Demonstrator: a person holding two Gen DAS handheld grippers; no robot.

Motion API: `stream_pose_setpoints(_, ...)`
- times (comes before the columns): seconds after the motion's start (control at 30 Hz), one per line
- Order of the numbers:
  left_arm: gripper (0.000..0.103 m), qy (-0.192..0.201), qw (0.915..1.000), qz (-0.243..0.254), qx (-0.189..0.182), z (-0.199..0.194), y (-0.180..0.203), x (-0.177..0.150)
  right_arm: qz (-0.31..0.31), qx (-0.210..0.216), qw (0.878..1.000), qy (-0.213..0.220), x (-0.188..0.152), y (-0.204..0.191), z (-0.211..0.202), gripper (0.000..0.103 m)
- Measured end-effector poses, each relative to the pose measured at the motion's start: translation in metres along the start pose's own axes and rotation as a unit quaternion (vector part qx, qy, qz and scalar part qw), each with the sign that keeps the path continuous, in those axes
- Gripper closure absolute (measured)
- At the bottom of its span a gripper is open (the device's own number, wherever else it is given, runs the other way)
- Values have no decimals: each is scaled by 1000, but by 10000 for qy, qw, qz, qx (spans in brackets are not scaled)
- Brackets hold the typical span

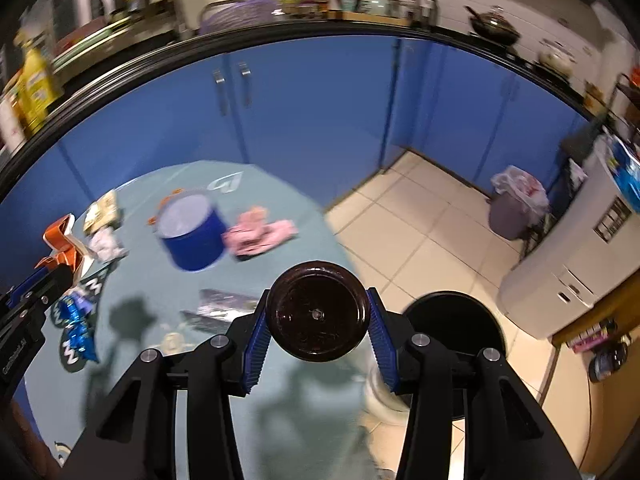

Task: Collect trash
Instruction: 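Carry the pill bottle and orange box with both grippers over the black bin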

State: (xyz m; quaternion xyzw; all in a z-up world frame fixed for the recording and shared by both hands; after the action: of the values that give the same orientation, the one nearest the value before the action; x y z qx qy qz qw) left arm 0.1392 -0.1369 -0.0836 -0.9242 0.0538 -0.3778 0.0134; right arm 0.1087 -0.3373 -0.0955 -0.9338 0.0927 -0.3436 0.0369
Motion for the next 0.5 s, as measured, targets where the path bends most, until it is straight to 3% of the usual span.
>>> stream_pose_setpoints(0.37,72,55,9976,528,-435,-6,87,12,415,-635,9970,167,0,84,-13,58)
stream_pose_setpoints(0.4,72,56,9972,576,-468,-6,95,12,404,-747,9961,219,0,90,-16,53)
stream_pose_setpoints(0.43,72,56,9969,611,-488,-6,101,13,413,-786,9957,273,1,95,-18,34)
stream_pose_setpoints(0.5,72,52,9964,665,-528,-7,111,13,450,-844,9945,435,2,103,-24,19)
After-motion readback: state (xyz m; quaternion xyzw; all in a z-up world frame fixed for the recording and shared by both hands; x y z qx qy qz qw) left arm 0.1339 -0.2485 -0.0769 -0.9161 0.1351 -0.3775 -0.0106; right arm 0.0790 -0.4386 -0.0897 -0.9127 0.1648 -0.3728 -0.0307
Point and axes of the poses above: each gripper's, at about its wrist camera, not at the fingertips, and z roughly the way its jaws point, y to its right, x to its top, the point moved 3 cm from there along z, roughly the way its jaws point, and after that the axes turned 10 degrees about x, right-handed, at the moved point
